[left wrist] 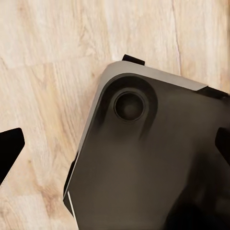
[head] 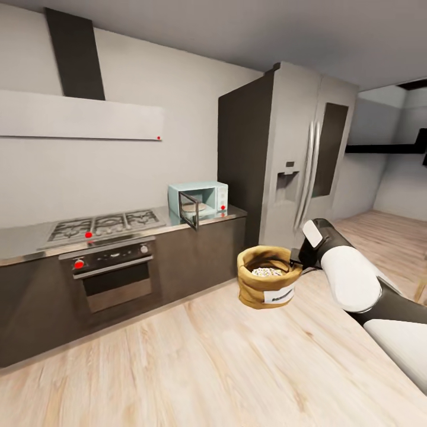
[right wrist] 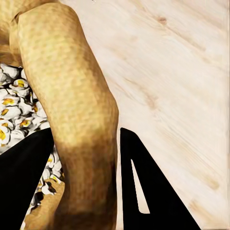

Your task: In the kitchen, take the popcorn bag from the countertop, put it into the microwave, and heat it until the popcorn is cooked so the cooked popcorn ends up inside the bag.

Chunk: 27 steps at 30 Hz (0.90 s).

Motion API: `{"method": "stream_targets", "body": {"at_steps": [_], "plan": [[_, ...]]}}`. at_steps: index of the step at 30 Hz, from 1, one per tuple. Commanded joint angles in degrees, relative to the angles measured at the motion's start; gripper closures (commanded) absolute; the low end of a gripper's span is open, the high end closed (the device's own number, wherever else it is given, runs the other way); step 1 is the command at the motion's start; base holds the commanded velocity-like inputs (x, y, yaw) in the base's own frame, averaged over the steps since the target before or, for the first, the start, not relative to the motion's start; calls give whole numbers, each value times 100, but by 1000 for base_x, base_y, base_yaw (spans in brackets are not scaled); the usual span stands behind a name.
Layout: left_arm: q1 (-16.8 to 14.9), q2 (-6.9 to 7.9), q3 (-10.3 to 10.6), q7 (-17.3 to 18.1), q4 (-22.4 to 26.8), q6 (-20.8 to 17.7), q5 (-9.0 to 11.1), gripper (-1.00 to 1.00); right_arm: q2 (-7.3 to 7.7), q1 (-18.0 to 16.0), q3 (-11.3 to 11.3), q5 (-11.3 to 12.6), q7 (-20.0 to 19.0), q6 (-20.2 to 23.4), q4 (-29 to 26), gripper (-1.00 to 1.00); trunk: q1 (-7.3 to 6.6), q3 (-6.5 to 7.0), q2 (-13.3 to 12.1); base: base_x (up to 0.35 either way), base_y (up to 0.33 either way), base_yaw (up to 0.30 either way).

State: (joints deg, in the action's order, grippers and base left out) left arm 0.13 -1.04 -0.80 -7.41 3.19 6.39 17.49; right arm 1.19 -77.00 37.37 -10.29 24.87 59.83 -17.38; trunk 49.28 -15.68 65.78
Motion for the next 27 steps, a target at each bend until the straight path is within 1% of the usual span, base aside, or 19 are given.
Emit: {"method": "stream_targets", "body": {"at_steps": [1, 3, 6, 12, 27], "plan": [[3, -2, -2, -14, 7, 11, 18, -100, -5, -8, 45, -52, -8, 17, -2, 100, 0, -7, 4, 0, 0, -288], [0, -2, 1, -11, 6, 9, 13, -100, -5, -8, 48, -51, -8, 17, 0, 100, 0, -7, 4, 2, 0, -285], [-1, 3, 11, -6, -2, -2, 9, -100, -5, -8, 46, -53, -8, 17, 11, 100, 0, -7, 4, 155, 0, -103], [-4, -9, 36, -6, -20, -74, -37, -100, -5, -8, 48, -61, -6, 17, 20, 100, 0, -7, 4, 306, 0, -8], [0, -2, 45, -6, -23, -85, -35, -100, -5, -8, 43, -135, -1, 17, 25, 100, 0, -7, 4, 319, 0, 0]]}}
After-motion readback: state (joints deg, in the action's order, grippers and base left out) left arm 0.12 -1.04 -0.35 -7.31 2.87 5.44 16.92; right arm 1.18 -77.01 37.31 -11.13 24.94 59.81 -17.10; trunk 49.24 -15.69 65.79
